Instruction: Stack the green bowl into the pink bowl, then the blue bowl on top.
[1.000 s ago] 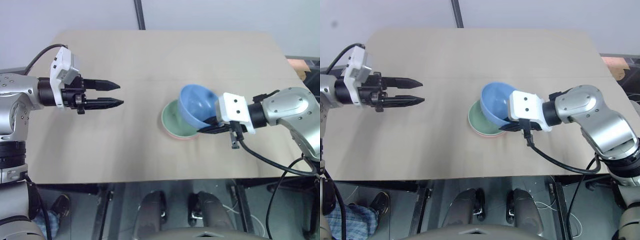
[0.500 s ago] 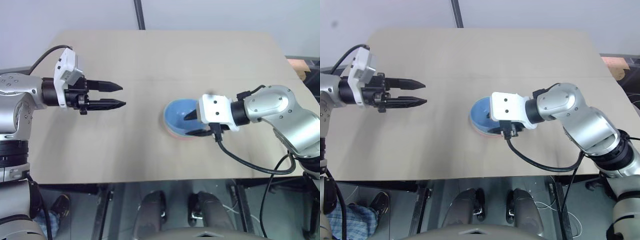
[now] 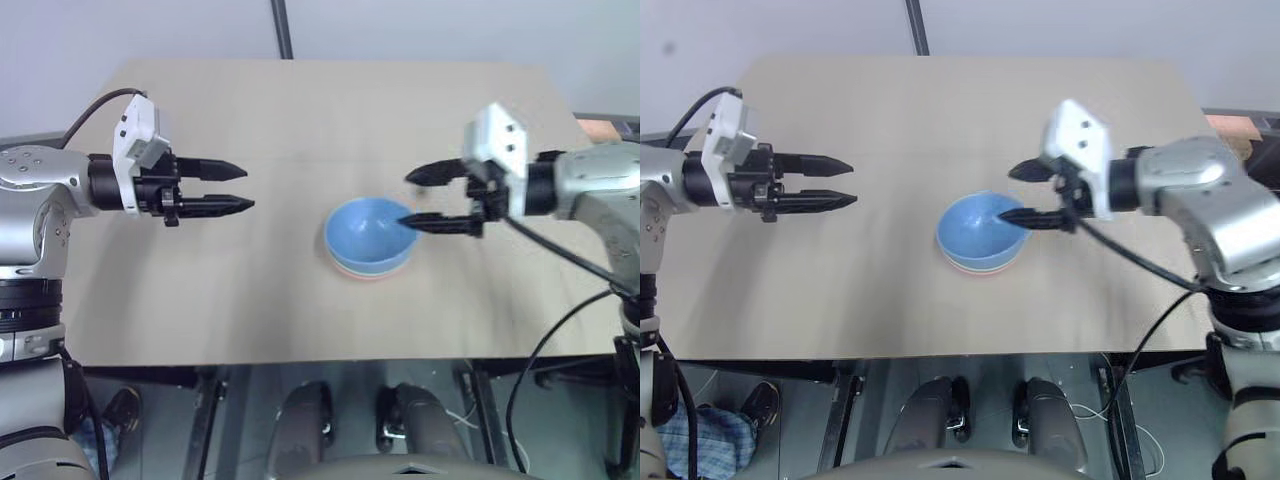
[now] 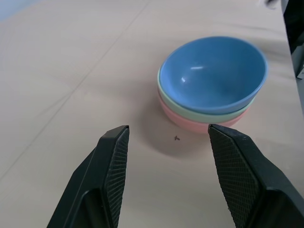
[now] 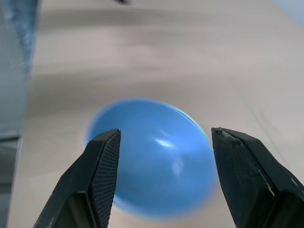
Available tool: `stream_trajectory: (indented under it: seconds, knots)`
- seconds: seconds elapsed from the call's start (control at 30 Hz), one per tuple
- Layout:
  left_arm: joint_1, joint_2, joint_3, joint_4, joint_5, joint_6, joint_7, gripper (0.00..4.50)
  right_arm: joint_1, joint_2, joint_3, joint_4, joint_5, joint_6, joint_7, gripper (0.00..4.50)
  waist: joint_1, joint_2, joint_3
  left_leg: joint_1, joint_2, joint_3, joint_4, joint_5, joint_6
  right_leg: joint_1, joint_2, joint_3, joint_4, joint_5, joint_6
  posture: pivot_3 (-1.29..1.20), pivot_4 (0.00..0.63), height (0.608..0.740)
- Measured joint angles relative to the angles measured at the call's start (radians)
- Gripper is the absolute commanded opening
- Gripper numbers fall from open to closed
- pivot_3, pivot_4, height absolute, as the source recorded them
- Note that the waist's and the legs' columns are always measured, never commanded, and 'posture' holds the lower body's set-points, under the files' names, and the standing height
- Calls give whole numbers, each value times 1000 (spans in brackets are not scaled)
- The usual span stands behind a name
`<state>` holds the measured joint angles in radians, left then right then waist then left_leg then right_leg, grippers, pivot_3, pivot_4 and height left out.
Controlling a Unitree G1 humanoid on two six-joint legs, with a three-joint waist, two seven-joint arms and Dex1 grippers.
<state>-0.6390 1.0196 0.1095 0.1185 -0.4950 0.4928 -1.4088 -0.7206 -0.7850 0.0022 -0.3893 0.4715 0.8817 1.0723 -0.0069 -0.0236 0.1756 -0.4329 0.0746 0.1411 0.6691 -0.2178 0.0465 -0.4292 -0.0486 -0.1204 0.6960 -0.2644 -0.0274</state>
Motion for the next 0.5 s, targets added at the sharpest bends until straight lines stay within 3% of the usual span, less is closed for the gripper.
stream_trajectory:
  seconds: [0.2, 0.5]
  knots:
    - [64, 0, 14, -16, -1, 1, 36, 2816, 263, -121, -199, 104, 21, -186, 104, 3334, -1, 0, 0, 1, 0, 0, -1, 0, 0, 0, 0, 0, 0, 0, 0, 0, 150, 740]
    - [174, -59, 40, -60, -8, -2, 105, 2816, 473, -125, -361, 210, 30, -365, 123, 3334, -3, 0, 0, 2, 1, 0, 0, 0, 0, 1, 0, 1, 1, 0, 0, 0, 150, 740]
